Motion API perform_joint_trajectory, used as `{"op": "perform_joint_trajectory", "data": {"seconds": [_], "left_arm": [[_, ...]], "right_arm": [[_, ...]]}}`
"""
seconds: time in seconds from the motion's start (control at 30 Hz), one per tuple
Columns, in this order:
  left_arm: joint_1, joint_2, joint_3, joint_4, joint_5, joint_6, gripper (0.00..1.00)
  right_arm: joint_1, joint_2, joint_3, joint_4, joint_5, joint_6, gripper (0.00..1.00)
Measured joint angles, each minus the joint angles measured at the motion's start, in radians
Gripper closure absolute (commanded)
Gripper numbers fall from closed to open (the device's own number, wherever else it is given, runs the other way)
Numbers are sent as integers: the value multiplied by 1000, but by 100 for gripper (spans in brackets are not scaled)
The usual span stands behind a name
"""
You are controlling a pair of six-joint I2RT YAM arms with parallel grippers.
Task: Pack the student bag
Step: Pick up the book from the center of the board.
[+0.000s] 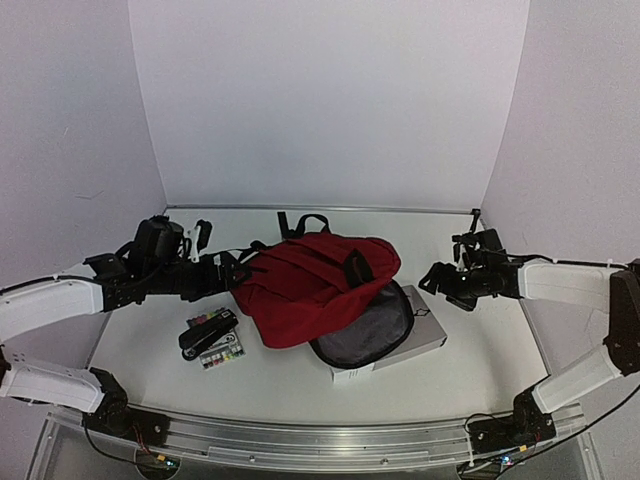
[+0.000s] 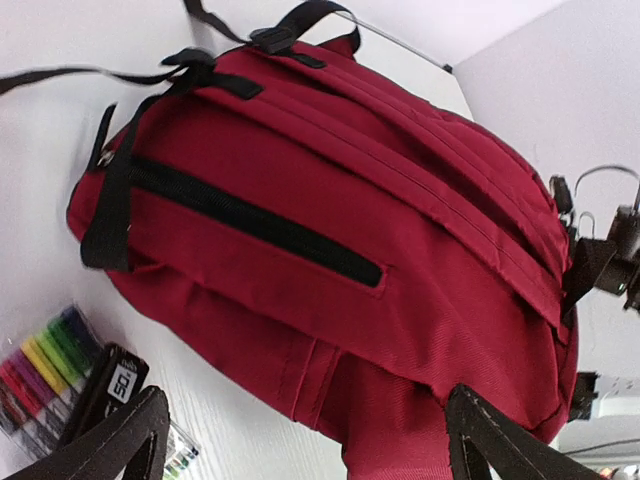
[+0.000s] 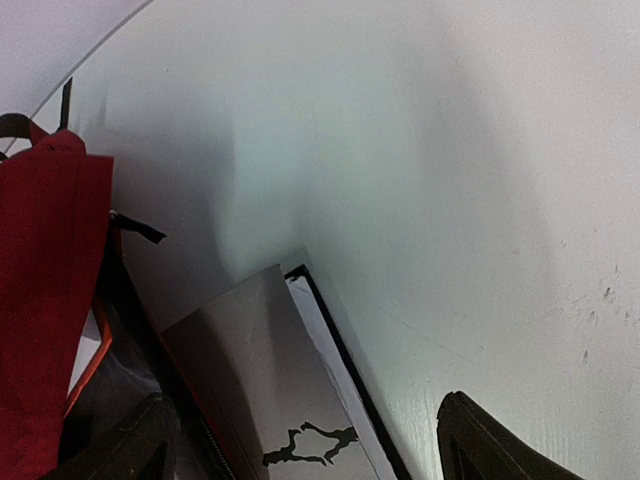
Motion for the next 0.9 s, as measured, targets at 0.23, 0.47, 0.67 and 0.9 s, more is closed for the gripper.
{"op": "perform_joint_trajectory", "data": {"seconds": [0.23, 0.47, 0.67, 0.9], "left_arm": [[-93, -28, -192, 107, -32, -261, 12], [-226, 154, -197, 250, -26, -361, 20], [-242, 338, -171, 428, 7, -385, 24], [-181, 541, -79, 623, 100, -379, 31]], "right_arm": [[0, 14, -81, 33, -86, 29, 29], [0, 11, -172, 66, -148, 71, 38], [3, 12, -212, 92, -182, 90, 46], [42, 12, -229, 125, -215, 110, 48]]}}
